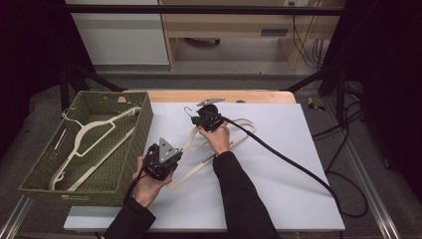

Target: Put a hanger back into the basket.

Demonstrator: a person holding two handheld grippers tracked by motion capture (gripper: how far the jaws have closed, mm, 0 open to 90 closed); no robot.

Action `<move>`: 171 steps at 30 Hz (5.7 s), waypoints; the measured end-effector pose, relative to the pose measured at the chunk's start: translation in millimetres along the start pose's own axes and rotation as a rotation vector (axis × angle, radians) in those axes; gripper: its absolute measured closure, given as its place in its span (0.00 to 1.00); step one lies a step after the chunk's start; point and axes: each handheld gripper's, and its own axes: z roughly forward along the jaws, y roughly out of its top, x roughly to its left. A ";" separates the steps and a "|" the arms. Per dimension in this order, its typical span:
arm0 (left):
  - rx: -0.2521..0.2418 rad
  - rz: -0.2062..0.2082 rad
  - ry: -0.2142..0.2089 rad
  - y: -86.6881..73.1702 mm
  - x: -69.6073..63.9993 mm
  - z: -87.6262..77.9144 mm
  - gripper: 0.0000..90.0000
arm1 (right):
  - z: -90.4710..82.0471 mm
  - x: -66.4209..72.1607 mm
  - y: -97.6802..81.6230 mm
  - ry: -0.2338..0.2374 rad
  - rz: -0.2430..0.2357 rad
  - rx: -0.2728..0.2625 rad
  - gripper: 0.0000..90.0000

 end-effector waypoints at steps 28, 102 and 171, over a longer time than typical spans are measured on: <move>-0.001 -0.201 -0.233 6.1 27.3 57.5 0.44 | -28.0 13.9 -11.8 -0.040 -0.125 -0.096 0.99; -0.148 -0.094 -0.178 49.5 123.4 -135.6 0.97 | -261.7 -23.5 -145.5 -0.065 -0.023 -0.312 0.02; -0.019 -0.239 -0.063 -62.7 275.1 -147.3 0.97 | -255.1 -21.7 -146.6 -0.057 -0.016 -0.279 0.02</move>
